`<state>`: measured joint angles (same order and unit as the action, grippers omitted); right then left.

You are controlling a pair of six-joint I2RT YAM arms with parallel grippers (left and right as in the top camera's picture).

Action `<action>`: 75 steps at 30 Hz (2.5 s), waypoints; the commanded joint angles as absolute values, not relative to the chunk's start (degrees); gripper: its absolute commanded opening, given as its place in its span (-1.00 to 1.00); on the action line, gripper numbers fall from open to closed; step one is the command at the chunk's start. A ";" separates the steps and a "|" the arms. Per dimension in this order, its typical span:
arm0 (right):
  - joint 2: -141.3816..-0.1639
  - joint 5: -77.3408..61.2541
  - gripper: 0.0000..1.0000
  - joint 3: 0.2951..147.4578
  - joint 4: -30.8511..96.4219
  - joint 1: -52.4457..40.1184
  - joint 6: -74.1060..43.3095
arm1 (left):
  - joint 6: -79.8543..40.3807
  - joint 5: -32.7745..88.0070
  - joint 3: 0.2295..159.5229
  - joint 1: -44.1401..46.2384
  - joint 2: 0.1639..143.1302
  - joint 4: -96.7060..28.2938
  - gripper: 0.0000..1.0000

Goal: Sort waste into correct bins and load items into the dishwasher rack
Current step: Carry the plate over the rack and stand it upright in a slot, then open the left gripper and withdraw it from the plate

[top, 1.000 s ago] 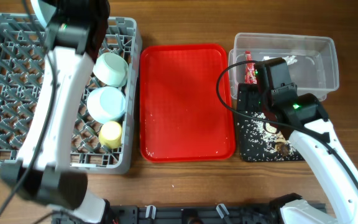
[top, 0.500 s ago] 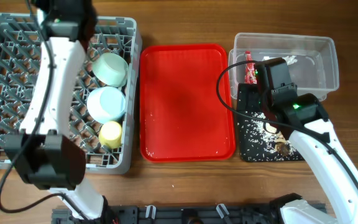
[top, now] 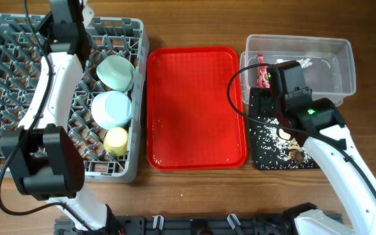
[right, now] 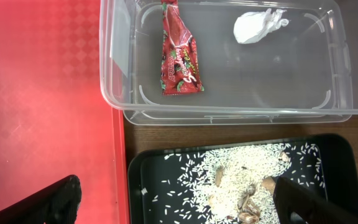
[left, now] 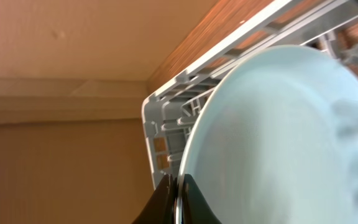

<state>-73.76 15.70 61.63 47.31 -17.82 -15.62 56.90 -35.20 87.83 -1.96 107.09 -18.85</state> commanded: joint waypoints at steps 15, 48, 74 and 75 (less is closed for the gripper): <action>-73.67 16.67 0.99 61.93 47.18 -17.69 -16.56 | 32.14 -41.80 88.27 15.25 104.92 -28.42 -0.53; -73.67 16.67 1.00 61.93 47.18 -17.69 -16.56 | 0.36 61.45 94.83 -28.47 112.07 -38.04 -0.92; -73.67 16.67 1.00 61.93 47.18 -17.69 -16.56 | -0.69 61.21 94.85 -22.87 84.42 -53.67 0.99; -73.67 16.67 0.99 61.93 47.18 -17.69 -16.56 | -0.69 61.08 94.85 -22.87 84.44 -53.65 0.99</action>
<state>-73.76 15.70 61.63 47.33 -17.85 -15.62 -0.93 60.55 94.52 -22.96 84.51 -53.63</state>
